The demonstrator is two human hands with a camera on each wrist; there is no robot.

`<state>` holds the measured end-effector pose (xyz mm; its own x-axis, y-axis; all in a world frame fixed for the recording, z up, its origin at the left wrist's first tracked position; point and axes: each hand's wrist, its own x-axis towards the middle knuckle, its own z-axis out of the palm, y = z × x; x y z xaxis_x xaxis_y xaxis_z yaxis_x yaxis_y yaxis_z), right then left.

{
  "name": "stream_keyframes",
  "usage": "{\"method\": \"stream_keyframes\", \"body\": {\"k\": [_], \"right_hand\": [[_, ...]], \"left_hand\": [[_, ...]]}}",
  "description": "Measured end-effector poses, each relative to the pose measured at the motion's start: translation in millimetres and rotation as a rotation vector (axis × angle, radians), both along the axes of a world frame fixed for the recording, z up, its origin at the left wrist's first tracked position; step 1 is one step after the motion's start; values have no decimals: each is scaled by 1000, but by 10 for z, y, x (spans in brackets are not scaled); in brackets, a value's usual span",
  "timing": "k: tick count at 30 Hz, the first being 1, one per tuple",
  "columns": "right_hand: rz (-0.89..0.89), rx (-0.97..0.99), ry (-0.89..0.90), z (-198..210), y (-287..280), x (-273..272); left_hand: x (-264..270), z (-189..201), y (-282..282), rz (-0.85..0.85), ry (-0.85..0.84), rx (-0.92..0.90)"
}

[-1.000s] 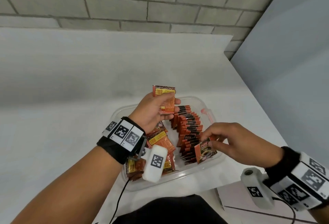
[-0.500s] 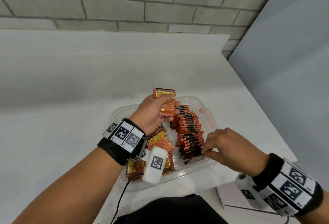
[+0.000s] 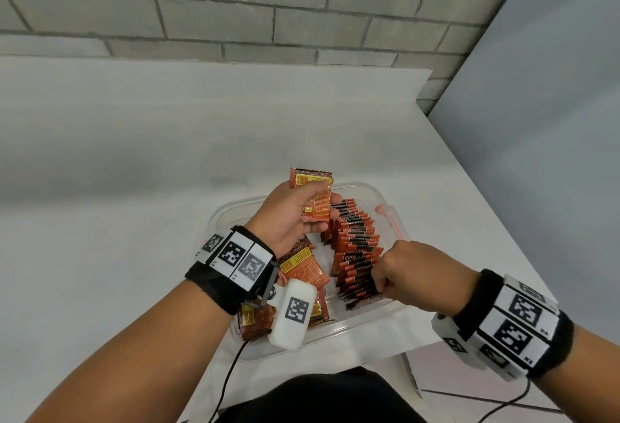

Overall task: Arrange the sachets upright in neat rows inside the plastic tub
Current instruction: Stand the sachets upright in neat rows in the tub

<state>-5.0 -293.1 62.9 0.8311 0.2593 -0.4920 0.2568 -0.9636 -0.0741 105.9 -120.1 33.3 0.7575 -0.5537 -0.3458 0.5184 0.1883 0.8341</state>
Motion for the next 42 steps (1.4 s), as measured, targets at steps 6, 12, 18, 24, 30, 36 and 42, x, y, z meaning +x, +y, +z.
{"method": "stream_keyframes", "body": {"k": [6, 12, 18, 24, 30, 36, 42], "right_hand": [[-28, 23, 8, -7, -6, 15], [-72, 70, 40, -52, -45, 37], [-169, 194, 39, 123, -126, 81], [-524, 665, -390, 388, -38, 312], [-514, 694, -679, 410, 48, 465], [-207, 535, -618, 159, 73, 302], [-394, 600, -684, 222, 10, 359]], "left_hand": [[-8, -11, 16, 20, 0, -9], [-20, -3, 47, 33, 56, -67], [-34, 6, 74, -43, 11, -46], [-88, 93, 13, -102, -80, 8], [-15, 213, -13, -59, -13, -10], [42, 229, 19, 16, 2, -52], [6, 217, -10, -93, -164, 86]]}}
